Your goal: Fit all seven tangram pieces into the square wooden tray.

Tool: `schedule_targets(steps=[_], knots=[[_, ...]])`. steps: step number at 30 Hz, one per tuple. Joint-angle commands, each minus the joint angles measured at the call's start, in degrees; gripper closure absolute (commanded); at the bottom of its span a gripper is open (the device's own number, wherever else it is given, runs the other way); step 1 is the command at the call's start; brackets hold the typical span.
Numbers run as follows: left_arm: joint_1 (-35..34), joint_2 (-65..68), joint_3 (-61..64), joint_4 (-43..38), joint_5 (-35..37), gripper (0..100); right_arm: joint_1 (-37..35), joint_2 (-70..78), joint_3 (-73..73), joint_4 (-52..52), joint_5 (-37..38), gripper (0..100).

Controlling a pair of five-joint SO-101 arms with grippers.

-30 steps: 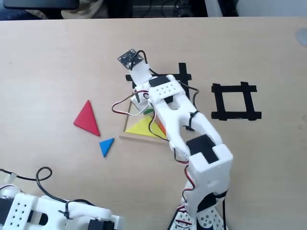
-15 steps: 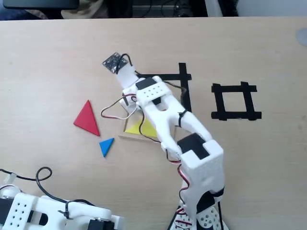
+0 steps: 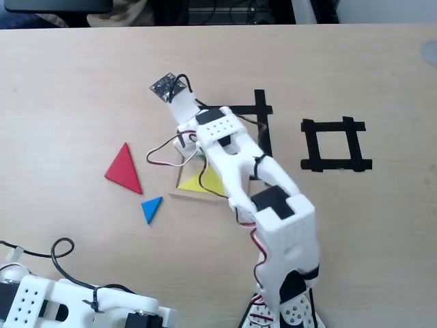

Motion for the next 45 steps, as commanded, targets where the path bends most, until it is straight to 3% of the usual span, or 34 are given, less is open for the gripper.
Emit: schedule_targets(steps=[1,22,35,45], knots=[[0.0,-0.4,-0.6,-0.8,0.0,97,2.4,1.2,-5.7,1.0,-0.3,98.8],[0.1,-0.4,-0.7,-0.9,0.0,97,1.1,3.6,-9.5,10.1,-0.4,98.8],[0.1,-0.4,-0.7,-0.9,0.0,97,4.2,2.4,-9.4,14.8,-0.4,98.8],[0.1,-0.4,-0.7,-0.9,0.0,97,1.1,-11.3,7.1,4.0,-0.4,98.8]])
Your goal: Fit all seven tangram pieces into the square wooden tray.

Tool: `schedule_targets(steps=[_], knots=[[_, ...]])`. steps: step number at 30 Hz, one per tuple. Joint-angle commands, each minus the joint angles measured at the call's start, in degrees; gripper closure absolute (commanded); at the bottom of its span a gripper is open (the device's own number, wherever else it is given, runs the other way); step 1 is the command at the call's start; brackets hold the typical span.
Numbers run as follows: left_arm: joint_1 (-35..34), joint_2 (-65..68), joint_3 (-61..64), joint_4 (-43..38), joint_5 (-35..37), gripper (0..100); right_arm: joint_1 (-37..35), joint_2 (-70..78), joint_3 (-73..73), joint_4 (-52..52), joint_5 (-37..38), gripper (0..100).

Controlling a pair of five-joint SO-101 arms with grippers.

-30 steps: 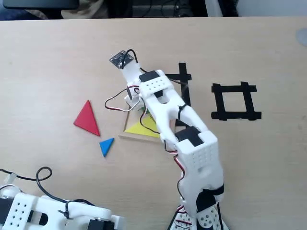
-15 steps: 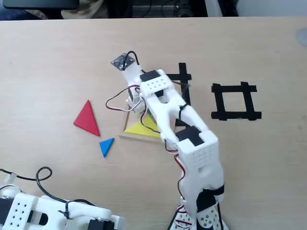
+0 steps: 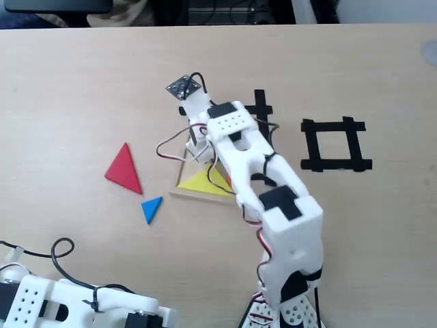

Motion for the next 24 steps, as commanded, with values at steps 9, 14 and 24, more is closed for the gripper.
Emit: schedule_targets(steps=[9,14,24], knots=[[0.1,-0.4,-0.7,-0.9,0.0,97,-2.9,-5.8,4.4,-5.8,-0.6,98.8],[0.1,-0.4,-0.7,-0.9,0.0,97,-2.5,-2.9,2.3,-5.1,-0.5,98.8],[0.2,-0.4,-0.7,-1.0,0.0,97,-2.7,-2.7,3.9,-1.2,-0.4,98.8]])
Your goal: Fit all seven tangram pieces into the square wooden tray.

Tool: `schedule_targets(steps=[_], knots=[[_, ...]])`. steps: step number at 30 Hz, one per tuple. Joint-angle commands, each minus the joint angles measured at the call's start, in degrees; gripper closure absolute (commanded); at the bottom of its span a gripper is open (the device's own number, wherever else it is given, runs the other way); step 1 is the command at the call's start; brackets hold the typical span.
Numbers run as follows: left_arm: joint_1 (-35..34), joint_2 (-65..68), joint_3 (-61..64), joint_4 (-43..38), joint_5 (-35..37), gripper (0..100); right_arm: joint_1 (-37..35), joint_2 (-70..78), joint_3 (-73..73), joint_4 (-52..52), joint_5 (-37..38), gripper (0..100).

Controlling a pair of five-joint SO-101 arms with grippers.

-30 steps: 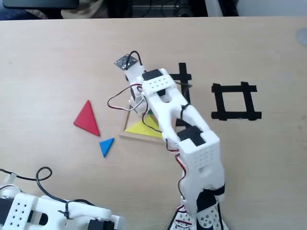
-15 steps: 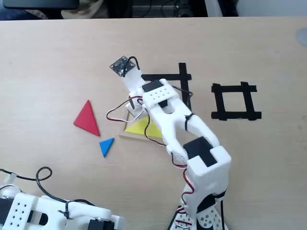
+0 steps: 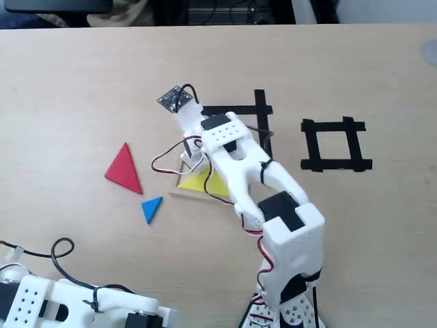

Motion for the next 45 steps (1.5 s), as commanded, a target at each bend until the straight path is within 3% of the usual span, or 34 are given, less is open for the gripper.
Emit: schedule_targets(steps=[1,18,31,38,45], knots=[[0.2,-0.4,-0.7,-1.0,0.0,97,0.3,-0.4,-1.1,0.6,-0.4,98.8],[0.1,-0.4,-0.7,-1.0,0.0,97,0.4,-0.3,-0.4,4.0,-0.6,98.8],[0.1,-0.4,-0.7,-1.0,0.0,97,0.9,-6.1,0.5,-1.4,-0.5,98.8],[0.1,-0.4,-0.7,-1.0,0.0,97,4.4,-4.2,-8.0,-2.5,-0.4,98.8],[0.3,-0.4,-0.7,-1.0,0.0,97,9.2,11.8,-23.9,-3.2,-0.7,98.8]])
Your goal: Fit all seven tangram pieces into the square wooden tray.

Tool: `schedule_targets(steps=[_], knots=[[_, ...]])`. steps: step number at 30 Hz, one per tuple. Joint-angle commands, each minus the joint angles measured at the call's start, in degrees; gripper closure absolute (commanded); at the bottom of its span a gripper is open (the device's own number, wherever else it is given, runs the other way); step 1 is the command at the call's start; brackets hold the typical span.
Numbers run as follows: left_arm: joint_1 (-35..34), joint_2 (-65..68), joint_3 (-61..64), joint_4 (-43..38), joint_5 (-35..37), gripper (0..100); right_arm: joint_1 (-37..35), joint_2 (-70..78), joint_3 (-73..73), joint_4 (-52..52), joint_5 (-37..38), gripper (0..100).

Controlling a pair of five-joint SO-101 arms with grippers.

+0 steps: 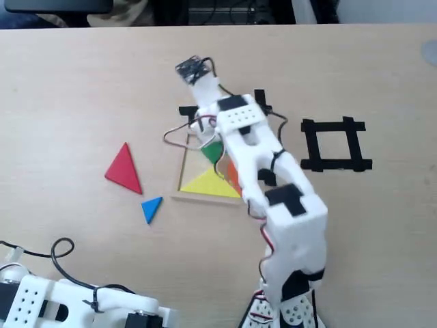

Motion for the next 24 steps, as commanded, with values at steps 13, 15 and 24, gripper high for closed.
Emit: schedule_targets(steps=[13,15,24], knots=[[0.2,-0.4,-0.7,-1.0,0.0,97,1.0,16.2,-26.6,12.2,-0.4,98.8],[0.3,-0.4,-0.7,-1.0,0.0,97,1.0,16.2,-26.7,13.0,-0.4,98.8],[0.2,-0.4,-0.7,-1.0,0.0,97,-2.1,16.2,-26.3,17.3,-0.4,98.8]])
